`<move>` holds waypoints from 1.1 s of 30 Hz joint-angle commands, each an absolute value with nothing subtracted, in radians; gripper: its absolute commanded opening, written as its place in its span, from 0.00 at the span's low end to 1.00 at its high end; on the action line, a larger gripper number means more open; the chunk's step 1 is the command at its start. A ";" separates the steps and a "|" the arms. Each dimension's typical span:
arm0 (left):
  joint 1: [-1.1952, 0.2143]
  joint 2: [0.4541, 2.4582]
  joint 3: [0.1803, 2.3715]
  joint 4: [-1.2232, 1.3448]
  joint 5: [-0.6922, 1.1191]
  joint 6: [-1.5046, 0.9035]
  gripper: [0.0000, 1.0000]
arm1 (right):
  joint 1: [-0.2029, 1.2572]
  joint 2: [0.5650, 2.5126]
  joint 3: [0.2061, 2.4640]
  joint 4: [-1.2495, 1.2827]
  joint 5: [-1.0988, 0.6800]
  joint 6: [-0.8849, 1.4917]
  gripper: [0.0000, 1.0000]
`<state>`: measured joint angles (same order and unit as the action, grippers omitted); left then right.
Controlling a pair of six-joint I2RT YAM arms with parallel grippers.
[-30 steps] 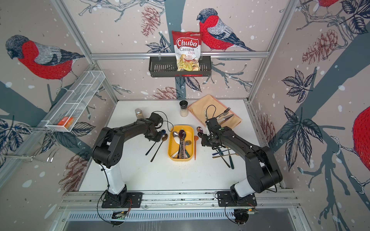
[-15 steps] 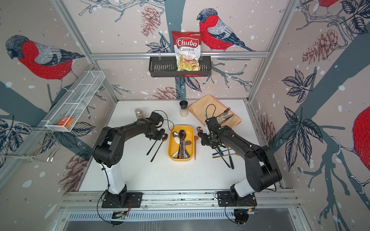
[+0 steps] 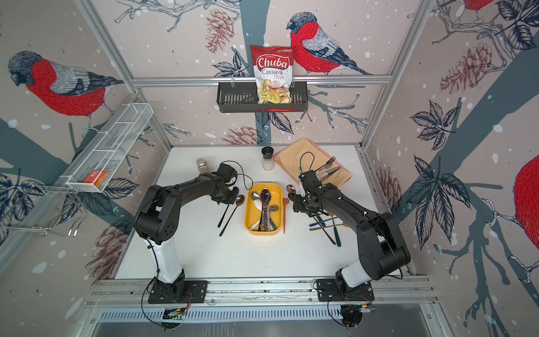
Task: Put the spoon into the storage box
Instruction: Pick up the spoon from the center of the board.
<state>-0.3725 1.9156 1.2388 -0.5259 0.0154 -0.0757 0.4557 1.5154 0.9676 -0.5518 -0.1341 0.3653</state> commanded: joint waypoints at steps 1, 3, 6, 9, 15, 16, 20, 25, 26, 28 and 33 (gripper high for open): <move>-0.370 1.894 1.244 -0.575 0.008 -0.089 0.00 | 0.454 1.509 0.968 -0.552 -0.130 0.362 0.56; -0.370 1.871 1.252 -0.580 0.004 -0.094 0.00 | 0.455 1.509 0.965 -0.552 -0.132 0.363 0.56; -0.370 1.847 1.263 -0.589 0.006 -0.101 0.00 | 0.456 1.509 0.965 -0.550 -0.132 0.362 0.56; -0.370 1.824 1.273 -0.599 0.016 -0.108 0.00 | 0.456 1.511 0.966 -0.550 -0.134 0.362 0.56; -0.370 1.765 1.289 -0.616 0.087 -0.162 0.00 | 0.456 1.509 0.965 -0.548 -0.135 0.364 0.56; -0.370 1.751 1.289 -0.614 0.102 -0.176 0.00 | 0.456 1.509 0.966 -0.546 -0.134 0.364 0.56; -0.371 1.694 1.295 -0.607 0.173 -0.246 0.00 | 0.458 1.512 0.967 -0.546 -0.135 0.366 0.56; -0.395 1.642 1.291 -0.581 0.261 -0.358 0.00 | 0.460 1.512 0.966 -0.541 -0.135 0.367 0.56; -0.404 1.635 1.291 -0.575 0.271 -0.384 0.00 | 0.460 1.511 0.966 -0.541 -0.135 0.368 0.56; -0.421 1.622 1.289 -0.559 0.287 -0.421 0.00 | 0.460 1.509 0.965 -0.539 -0.135 0.368 0.56; -0.467 1.604 1.272 -0.492 0.323 -0.523 0.00 | 0.460 1.503 0.960 -0.538 -0.132 0.369 0.56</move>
